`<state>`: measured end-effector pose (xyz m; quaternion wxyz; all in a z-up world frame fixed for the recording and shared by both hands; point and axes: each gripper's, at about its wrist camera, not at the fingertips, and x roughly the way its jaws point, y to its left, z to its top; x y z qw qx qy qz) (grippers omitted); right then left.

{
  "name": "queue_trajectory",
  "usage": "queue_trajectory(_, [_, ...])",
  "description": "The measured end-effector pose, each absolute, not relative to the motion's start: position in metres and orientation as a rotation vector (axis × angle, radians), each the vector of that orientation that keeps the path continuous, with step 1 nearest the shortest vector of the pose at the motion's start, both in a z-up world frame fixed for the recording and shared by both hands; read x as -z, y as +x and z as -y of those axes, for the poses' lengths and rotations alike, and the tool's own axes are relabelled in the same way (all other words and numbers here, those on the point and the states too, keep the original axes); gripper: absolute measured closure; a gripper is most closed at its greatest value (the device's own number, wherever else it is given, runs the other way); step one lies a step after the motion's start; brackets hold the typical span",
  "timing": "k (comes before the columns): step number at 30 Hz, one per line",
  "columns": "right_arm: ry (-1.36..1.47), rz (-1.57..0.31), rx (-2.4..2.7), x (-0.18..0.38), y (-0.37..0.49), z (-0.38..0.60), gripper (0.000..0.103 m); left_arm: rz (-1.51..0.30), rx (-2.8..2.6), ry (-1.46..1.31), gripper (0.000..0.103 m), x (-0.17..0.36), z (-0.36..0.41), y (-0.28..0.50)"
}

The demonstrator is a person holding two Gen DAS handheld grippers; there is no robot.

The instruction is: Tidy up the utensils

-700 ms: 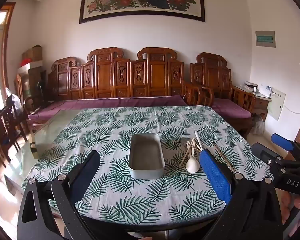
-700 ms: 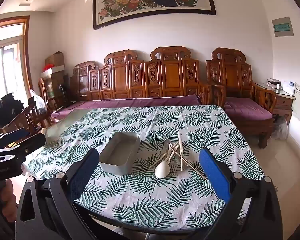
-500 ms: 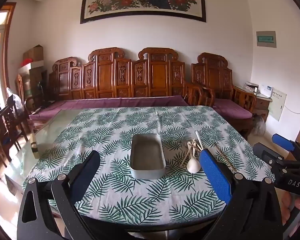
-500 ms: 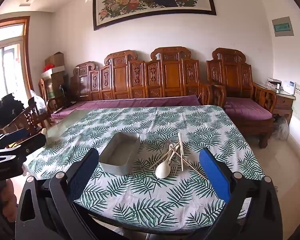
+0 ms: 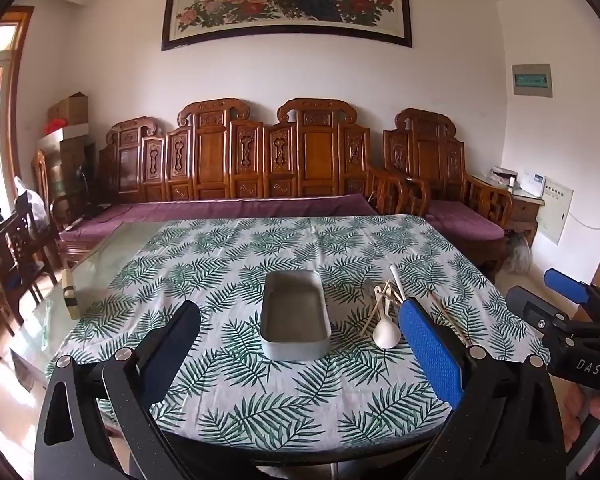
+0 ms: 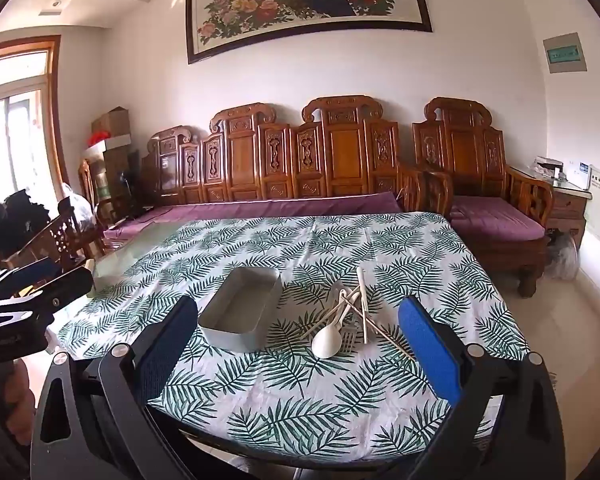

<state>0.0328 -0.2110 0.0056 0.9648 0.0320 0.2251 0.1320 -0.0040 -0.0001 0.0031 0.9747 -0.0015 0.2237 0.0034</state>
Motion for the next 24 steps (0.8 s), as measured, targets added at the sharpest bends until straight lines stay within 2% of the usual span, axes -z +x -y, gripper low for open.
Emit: queue_trajectory(24, [0.072,-0.454,-0.271,-0.0121,0.0290,0.2130,0.003,-0.444,0.003,-0.001,0.006,-0.0090,0.0045,-0.0079])
